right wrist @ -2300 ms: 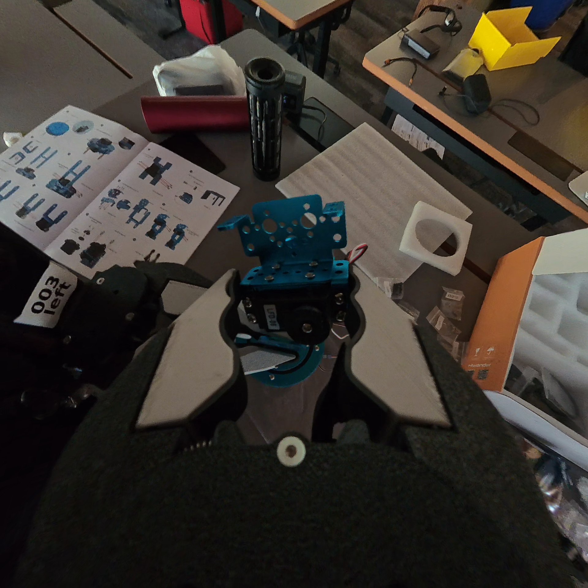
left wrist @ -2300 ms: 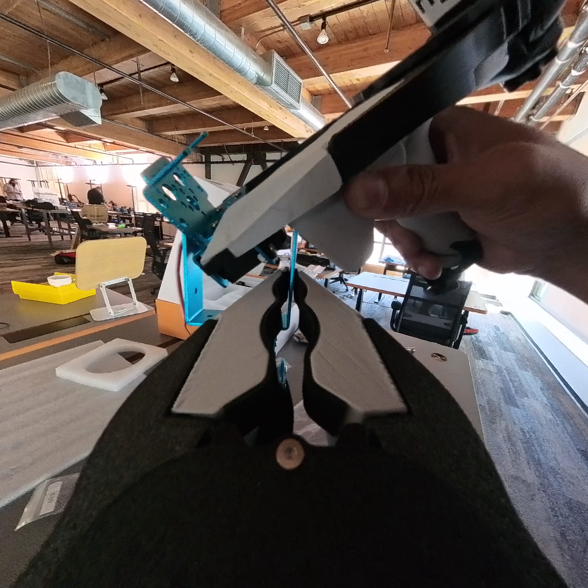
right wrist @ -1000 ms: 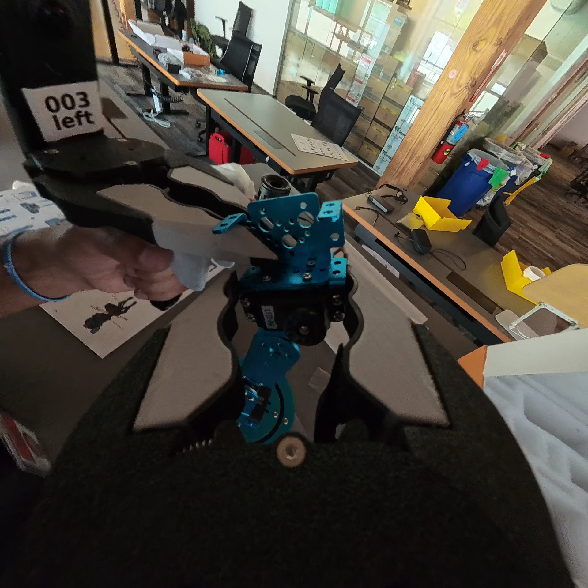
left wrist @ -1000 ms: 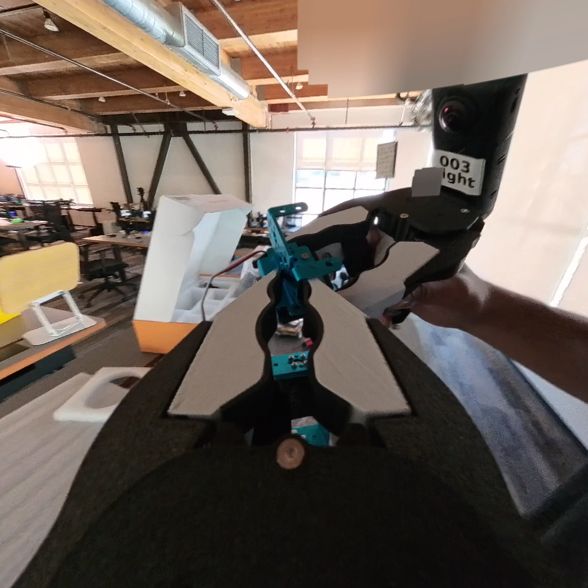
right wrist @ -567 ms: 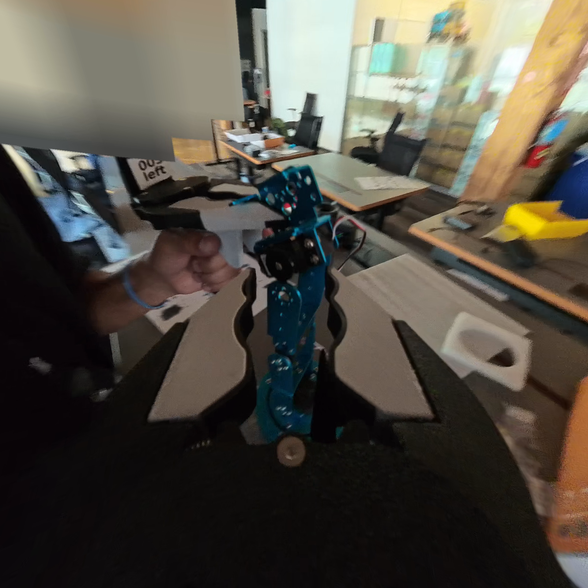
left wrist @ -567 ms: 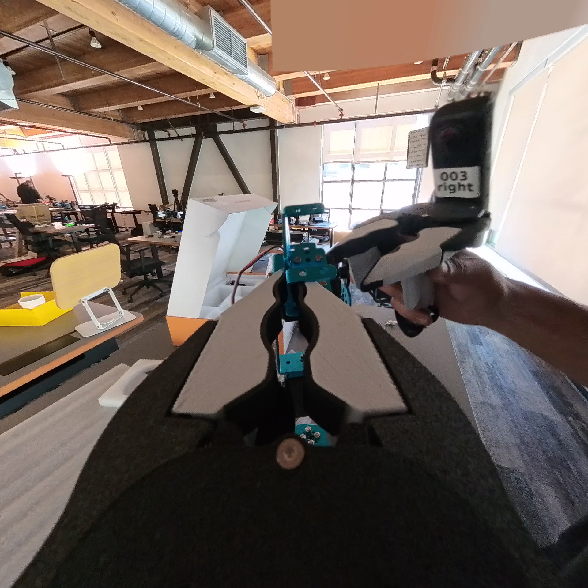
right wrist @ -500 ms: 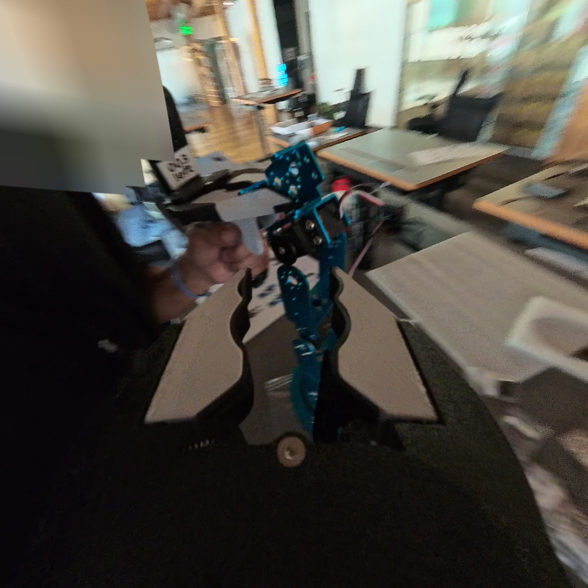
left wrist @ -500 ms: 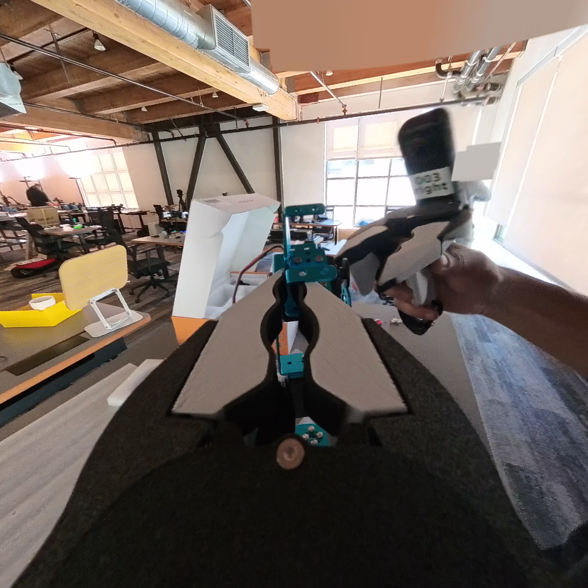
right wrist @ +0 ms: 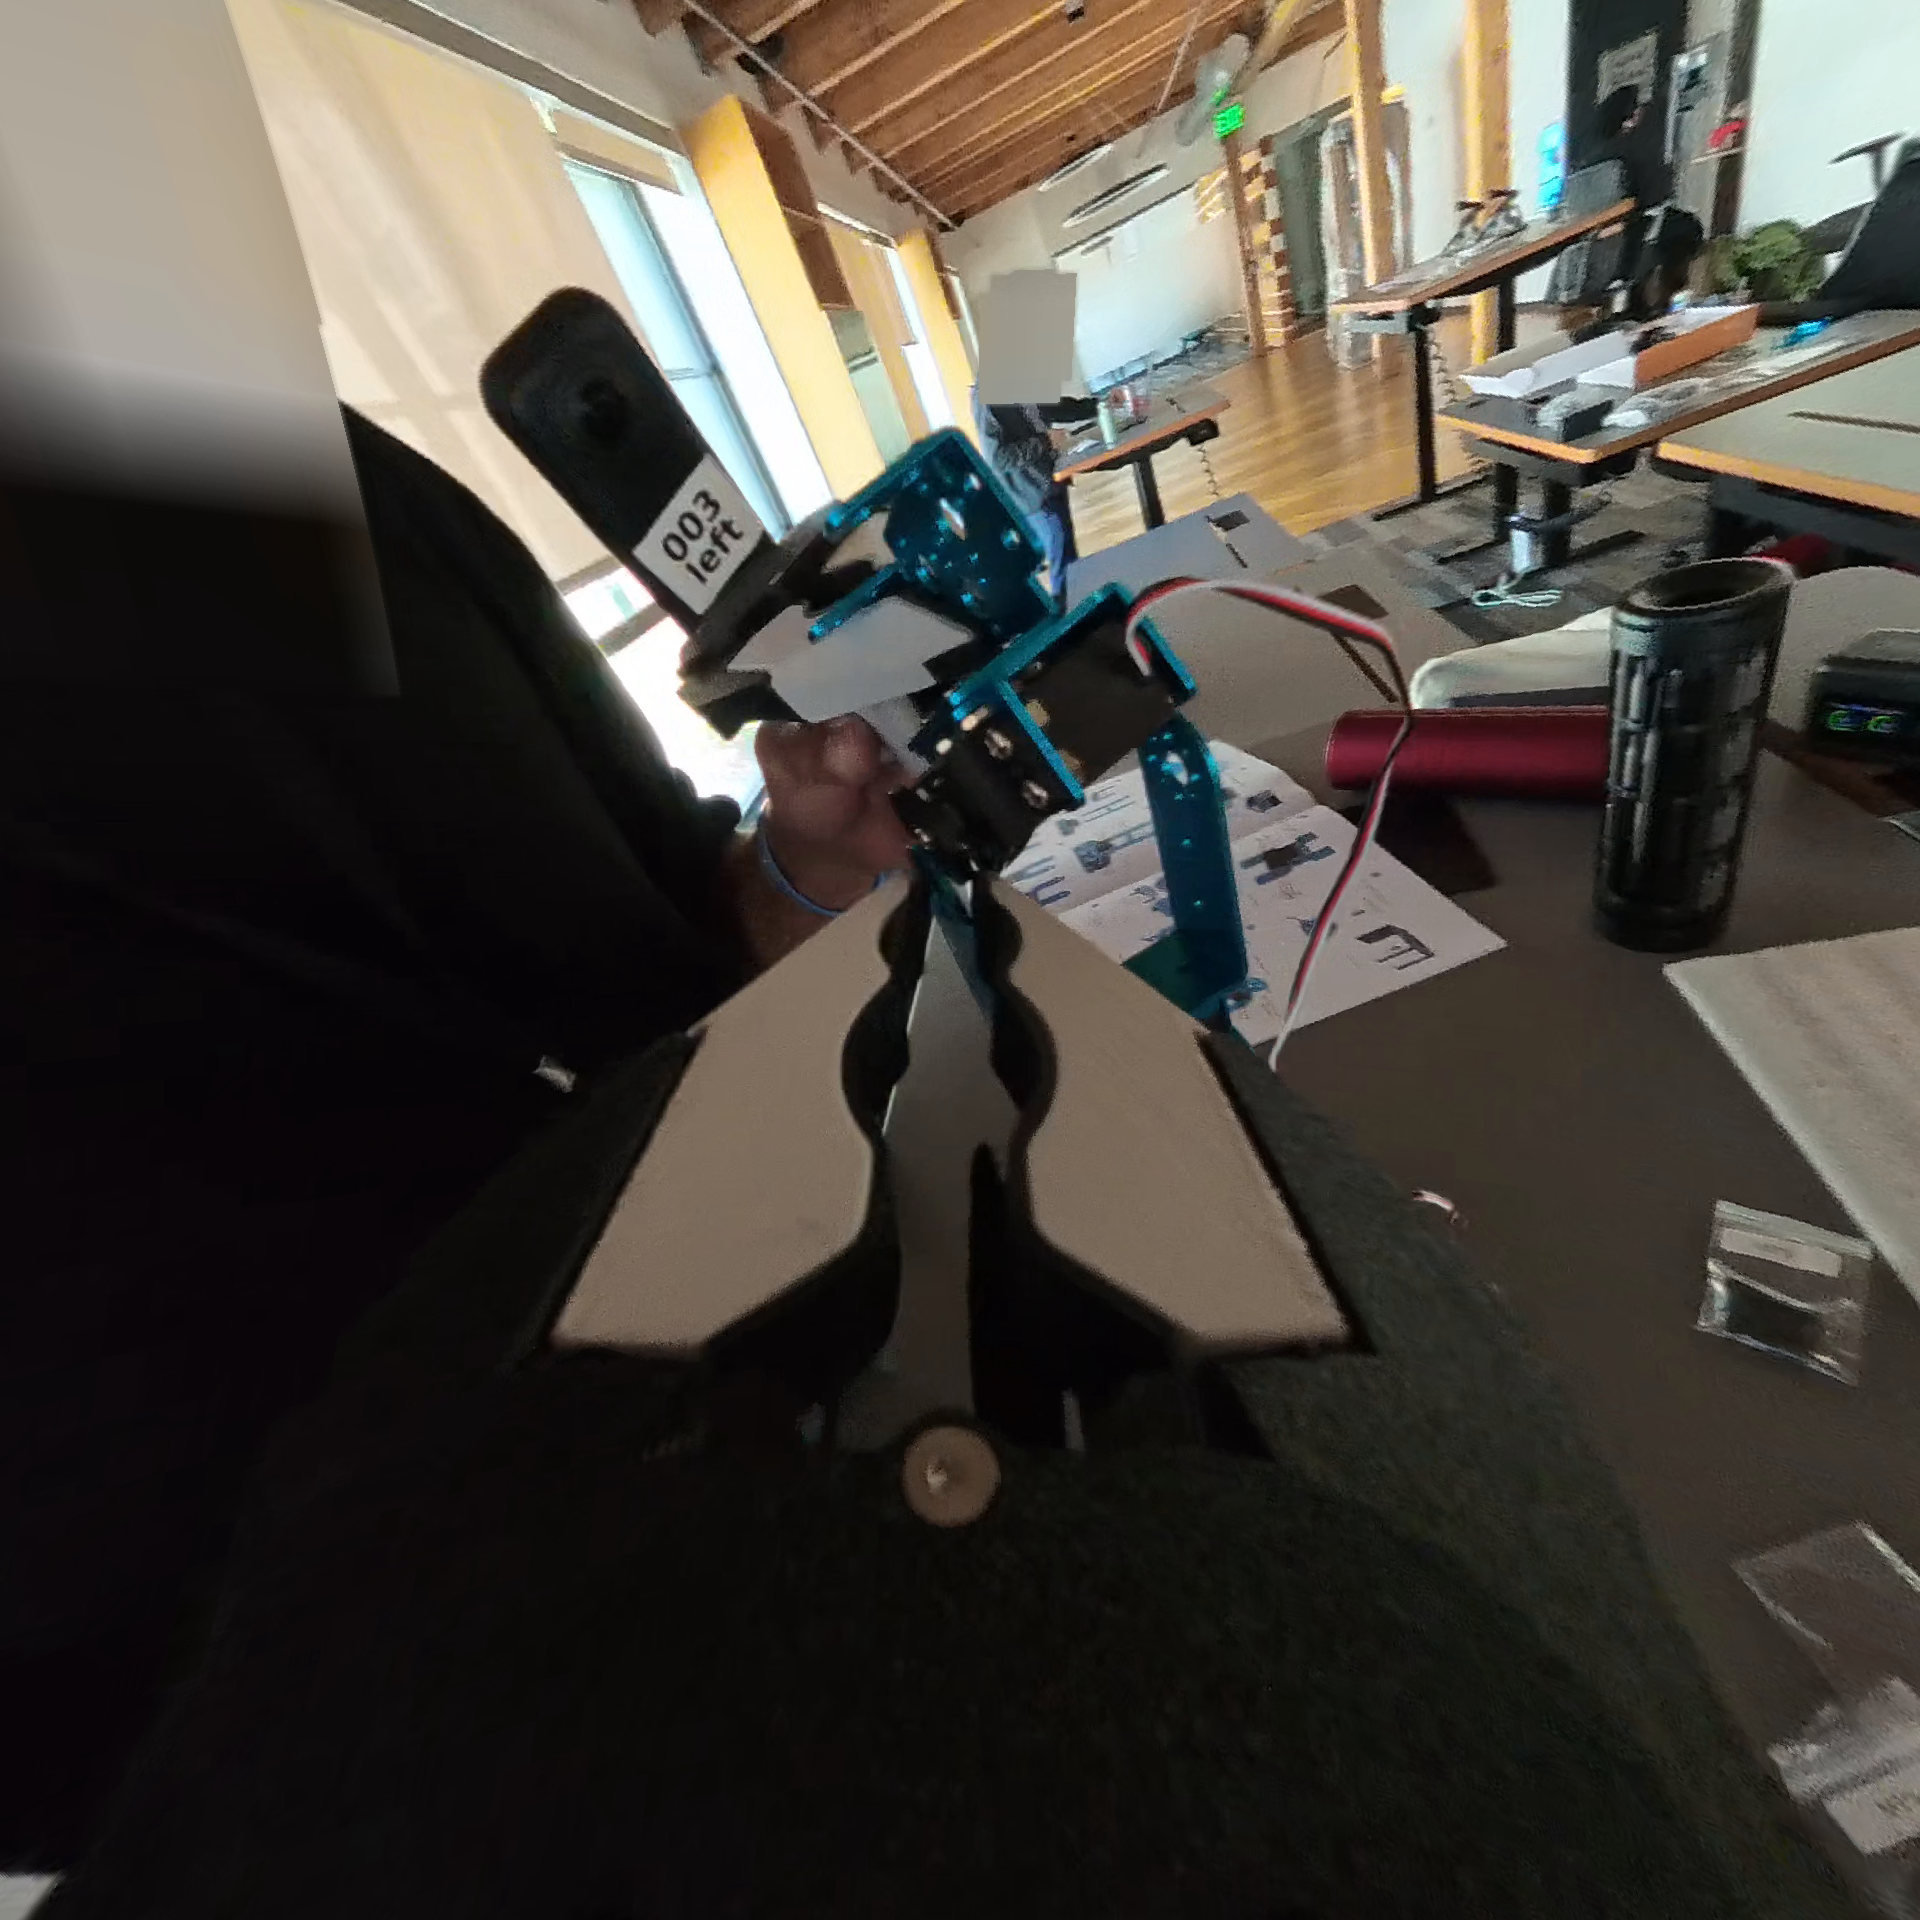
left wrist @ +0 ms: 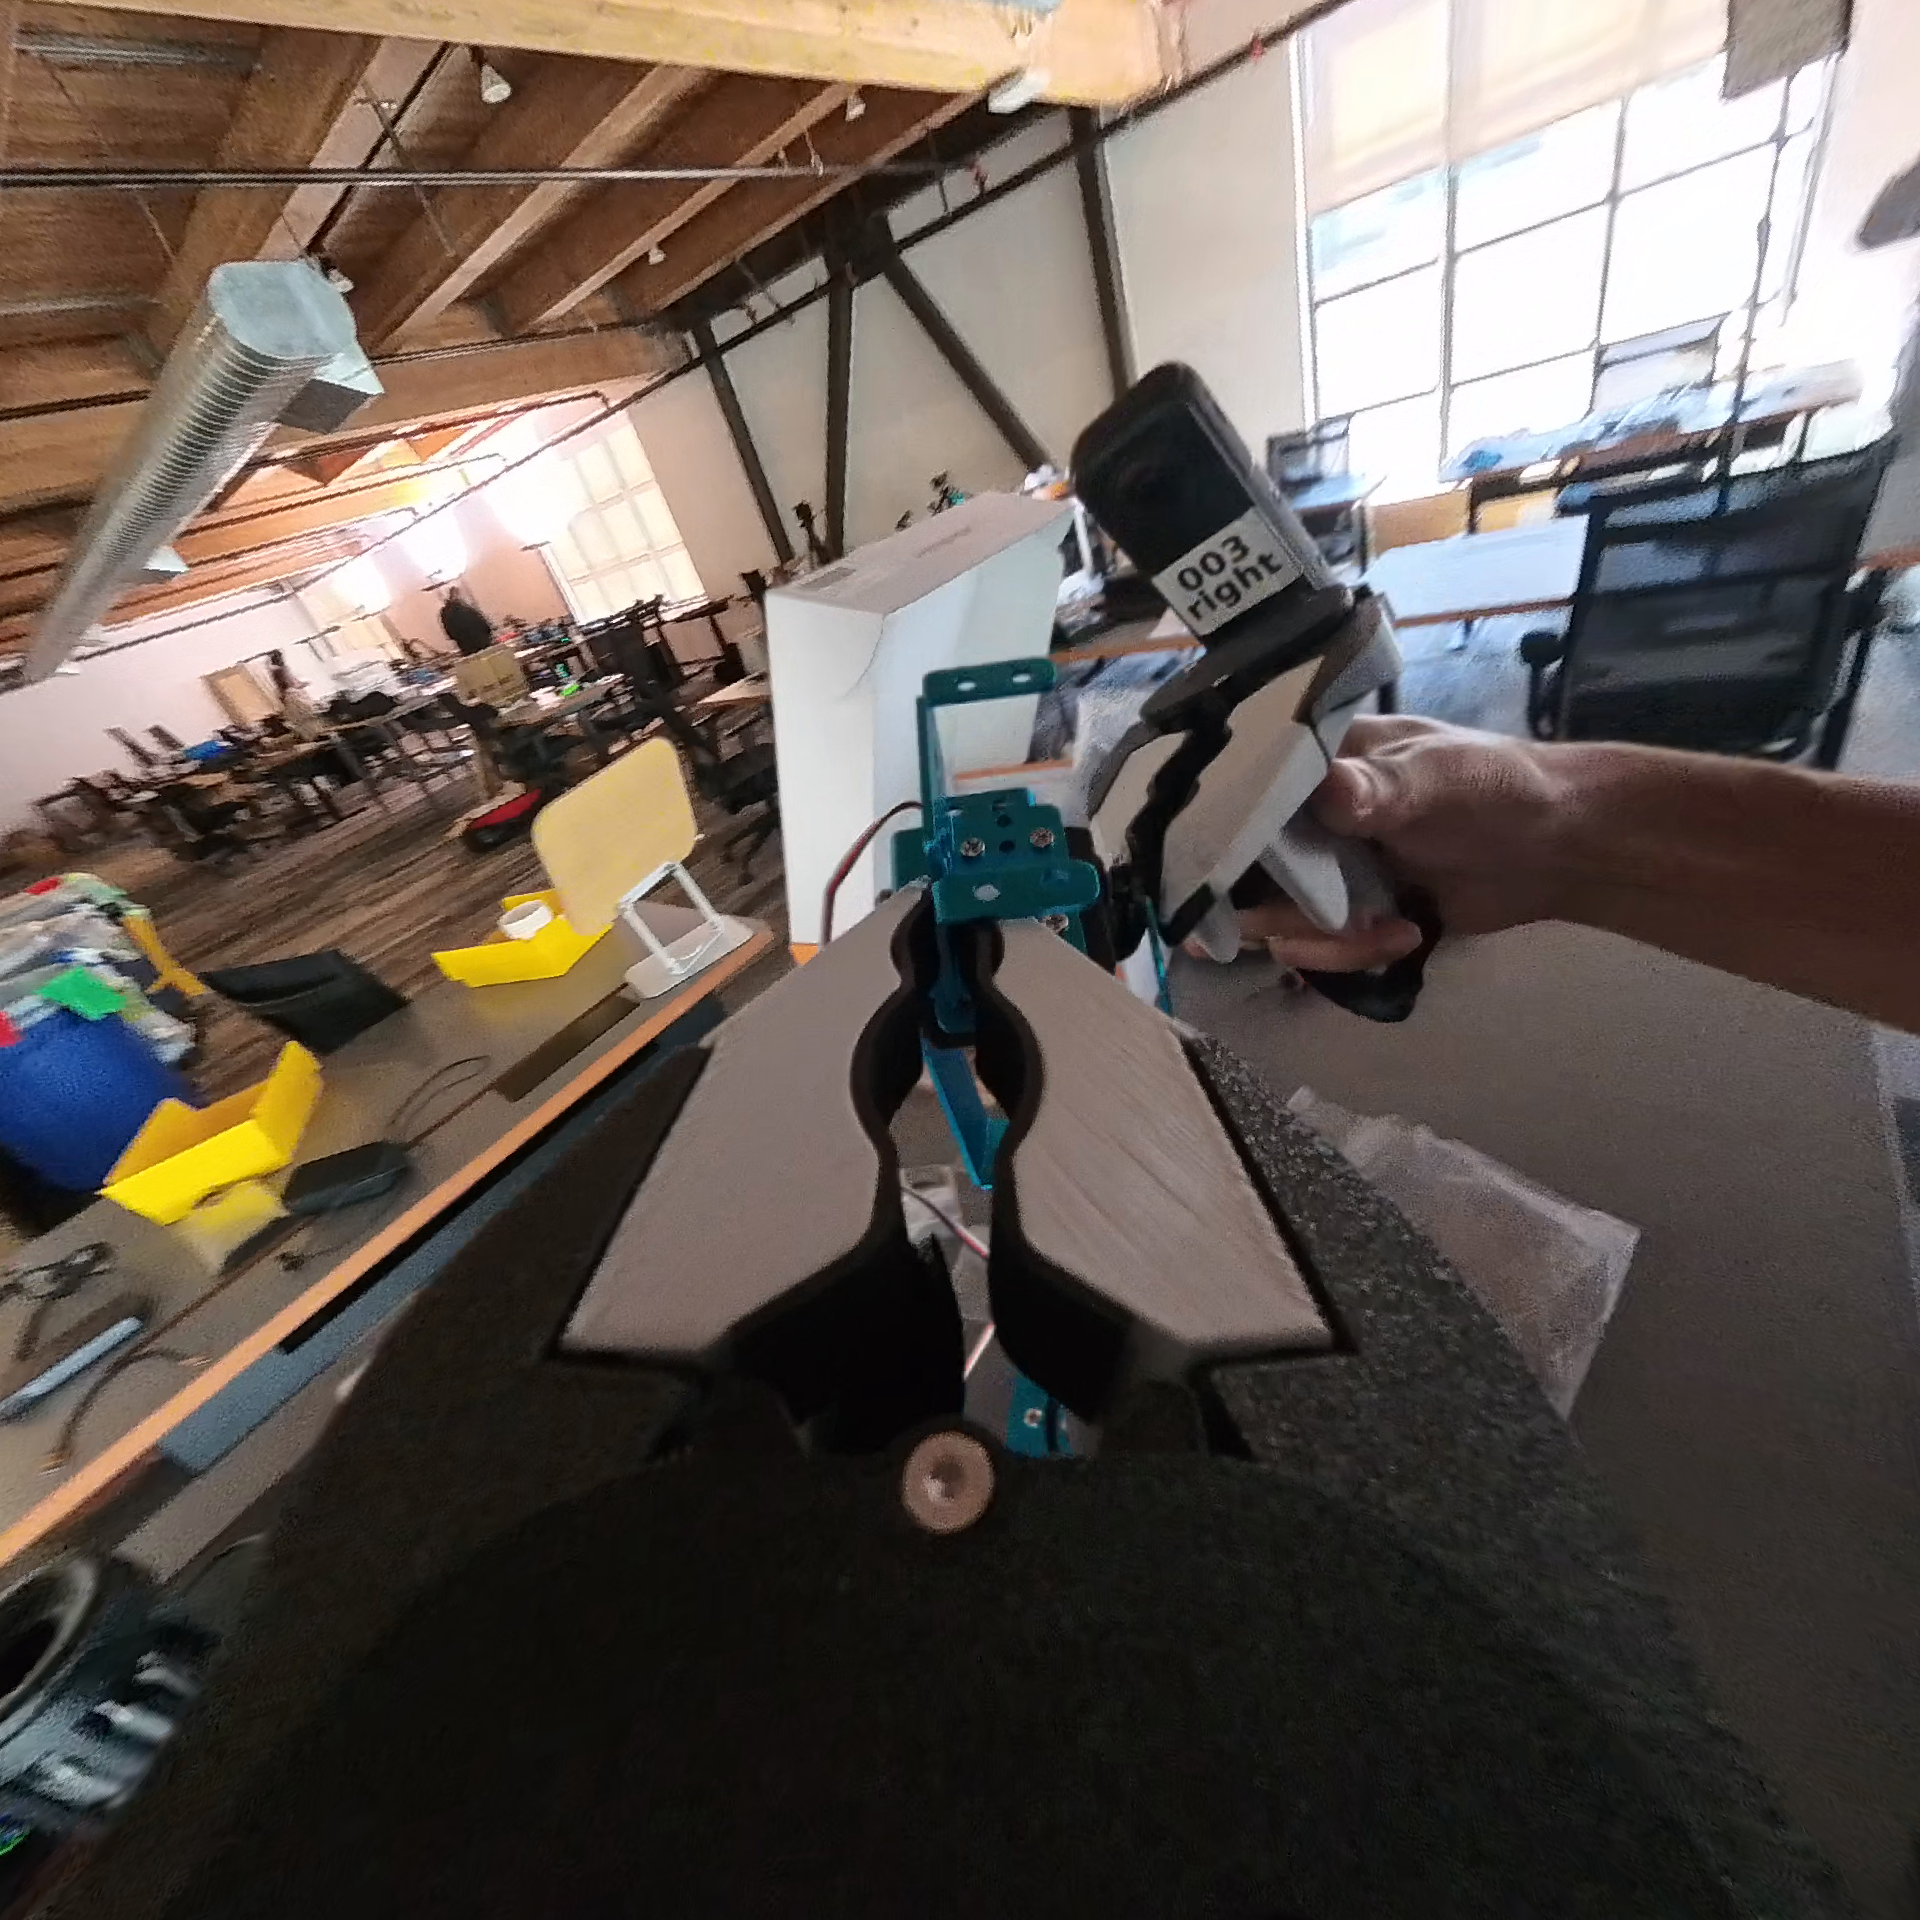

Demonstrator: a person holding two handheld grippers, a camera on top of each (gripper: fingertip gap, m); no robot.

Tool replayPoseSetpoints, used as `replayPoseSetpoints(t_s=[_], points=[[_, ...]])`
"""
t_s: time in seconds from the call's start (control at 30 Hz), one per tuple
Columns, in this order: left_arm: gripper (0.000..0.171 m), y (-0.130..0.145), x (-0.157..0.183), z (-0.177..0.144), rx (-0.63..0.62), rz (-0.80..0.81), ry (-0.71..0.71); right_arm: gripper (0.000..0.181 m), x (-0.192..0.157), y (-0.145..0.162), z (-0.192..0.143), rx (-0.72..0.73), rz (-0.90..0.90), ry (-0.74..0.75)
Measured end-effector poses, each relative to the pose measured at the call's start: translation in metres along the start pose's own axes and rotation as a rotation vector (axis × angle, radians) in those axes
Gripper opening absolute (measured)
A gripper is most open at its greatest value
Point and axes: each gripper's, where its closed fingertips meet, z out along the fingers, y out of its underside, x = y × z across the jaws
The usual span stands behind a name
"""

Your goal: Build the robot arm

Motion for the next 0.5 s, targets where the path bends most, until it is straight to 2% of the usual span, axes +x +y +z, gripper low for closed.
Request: replayPoseSetpoints(t_s=[0.17,0.33,0.4,0.5], points=[[0.000,-0.001,0.000,-0.002,-0.055,0.114,-0.056,0.006,0.000,0.000,0.000,-0.013,-0.006,-0.072],[0.001,-0.001,0.000,-0.003,-0.105,0.151,-0.112,0.006,0.002,0.000,-0.002,-0.030,-0.091,-0.033],[0.001,0.001,0.000,-0.004,-0.121,0.126,-0.120,0.007,0.005,0.001,-0.002,-0.054,-0.165,0.042],[0.000,0.008,0.005,-0.003,-0.162,0.179,-0.146,0.032,0.011,0.007,-0.004,-0.103,-0.301,0.251]])
